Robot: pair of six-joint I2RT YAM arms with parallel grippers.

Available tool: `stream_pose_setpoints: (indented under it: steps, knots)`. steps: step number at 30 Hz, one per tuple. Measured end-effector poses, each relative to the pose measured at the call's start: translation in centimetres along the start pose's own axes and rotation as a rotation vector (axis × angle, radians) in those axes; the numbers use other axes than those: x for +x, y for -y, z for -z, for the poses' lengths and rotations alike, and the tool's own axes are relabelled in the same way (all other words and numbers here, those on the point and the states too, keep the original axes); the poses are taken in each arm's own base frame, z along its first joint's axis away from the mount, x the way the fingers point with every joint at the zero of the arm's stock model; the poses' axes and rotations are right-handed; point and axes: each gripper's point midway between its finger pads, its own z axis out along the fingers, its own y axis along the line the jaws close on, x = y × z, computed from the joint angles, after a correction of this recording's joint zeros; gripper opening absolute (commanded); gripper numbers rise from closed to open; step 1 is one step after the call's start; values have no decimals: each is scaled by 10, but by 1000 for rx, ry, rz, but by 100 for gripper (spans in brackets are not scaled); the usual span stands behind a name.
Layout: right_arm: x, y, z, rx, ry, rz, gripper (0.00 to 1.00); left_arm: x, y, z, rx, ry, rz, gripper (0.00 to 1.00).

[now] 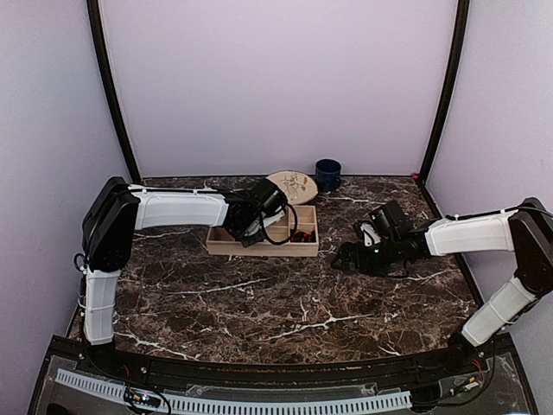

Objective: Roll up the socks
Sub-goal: Place the sock in the storage box.

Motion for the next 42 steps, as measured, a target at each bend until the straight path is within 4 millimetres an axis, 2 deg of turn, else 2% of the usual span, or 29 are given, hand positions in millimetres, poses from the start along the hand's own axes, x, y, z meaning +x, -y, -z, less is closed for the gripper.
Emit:
stream_pose_setpoints:
  steps: [13, 25, 32, 42]
  knots:
    - [-2, -1, 0, -4, 10, 3, 100, 18, 23, -4, 93, -57, -44, 0]
    - [-4, -4, 3, -10, 20, 1, 100, 6, 35, -11, 189, -79, -38, 0]
    - [-7, -8, 9, -20, 35, 1, 100, -7, 49, -10, 330, -72, 9, 0]
    - [-14, -16, 13, -26, 44, 10, 100, 2, 72, 2, 514, -114, 89, 0]
